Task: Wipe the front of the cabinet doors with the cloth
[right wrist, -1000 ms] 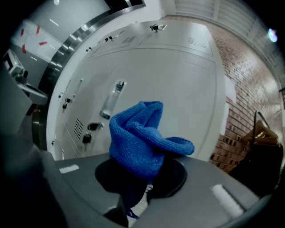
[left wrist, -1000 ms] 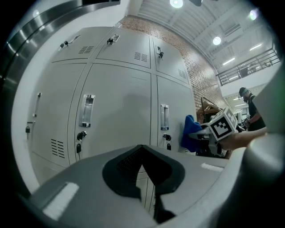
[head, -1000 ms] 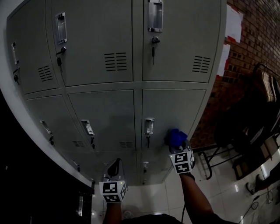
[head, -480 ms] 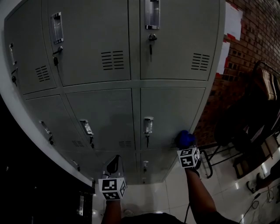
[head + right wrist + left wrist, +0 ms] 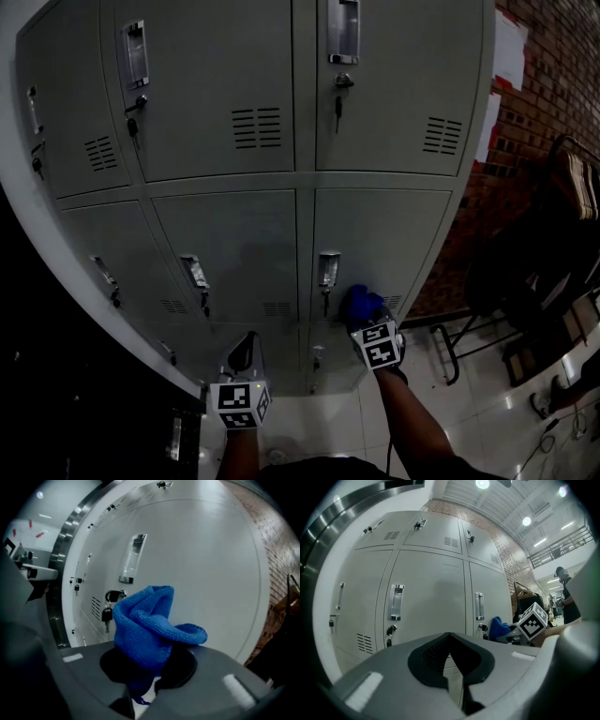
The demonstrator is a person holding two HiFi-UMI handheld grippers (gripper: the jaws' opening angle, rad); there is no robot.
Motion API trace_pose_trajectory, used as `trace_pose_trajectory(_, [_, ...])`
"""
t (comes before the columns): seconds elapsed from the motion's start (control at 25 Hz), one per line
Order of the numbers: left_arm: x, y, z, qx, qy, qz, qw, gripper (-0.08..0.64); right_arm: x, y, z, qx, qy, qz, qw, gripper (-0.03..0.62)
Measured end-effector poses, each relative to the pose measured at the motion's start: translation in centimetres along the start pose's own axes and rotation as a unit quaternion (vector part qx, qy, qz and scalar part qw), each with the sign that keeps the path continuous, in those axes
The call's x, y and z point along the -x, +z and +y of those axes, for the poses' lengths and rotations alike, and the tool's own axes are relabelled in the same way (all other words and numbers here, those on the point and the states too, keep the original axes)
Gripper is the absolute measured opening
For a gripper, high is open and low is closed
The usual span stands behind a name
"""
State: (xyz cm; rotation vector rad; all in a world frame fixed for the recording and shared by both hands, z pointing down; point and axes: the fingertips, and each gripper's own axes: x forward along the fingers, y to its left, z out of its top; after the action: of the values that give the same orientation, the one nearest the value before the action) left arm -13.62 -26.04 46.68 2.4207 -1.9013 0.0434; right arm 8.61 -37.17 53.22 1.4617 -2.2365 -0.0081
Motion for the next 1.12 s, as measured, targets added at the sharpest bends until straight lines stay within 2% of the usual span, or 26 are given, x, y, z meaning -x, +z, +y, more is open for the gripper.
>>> trace_pose_trajectory(0.28, [0.7, -0.3, 0.4, 0.000, -0.001, 0.002, 1.0000, 0.010, -2.1, 2.9, 6.6, 0.028, 0.052, -0.022, 0.998, 0.080])
trace_pose_trajectory(0.56, [0.9, -0.3, -0.7, -0.005, -0.019, 0.004, 0.9998, 0.010, -1.5, 3.2, 7.4, 0.015, 0.057, -0.032, 0.998, 0.081])
trace_pose_trajectory(0.68, [0.7, 0.3, -1.3, -0.006, -0.028, -0.003, 0.9996, 0.010, 2.4, 3.6, 7.0, -0.014, 0.052, -0.066, 0.996, 0.083])
trace_pose_trajectory(0.8, [0.8, 1.2, -2.3, -0.007, -0.040, -0.009, 0.9991, 0.010, 7.5, 4.5, 5.9, -0.021, 0.040, -0.104, 0.994, 0.083])
trace_pose_trajectory(0.92, [1.6, 3.6, -3.1, -0.008, -0.050, -0.033, 0.9982, 0.011, 12.1, 5.4, 4.7, -0.015, 0.015, -0.136, 0.990, 0.084])
trace_pose_trajectory(1.12, [2.9, 7.8, -4.3, -0.008, -0.055, -0.068, 0.9961, 0.011, 17.3, 7.5, 3.2, -0.042, -0.018, -0.189, 0.981, 0.086])
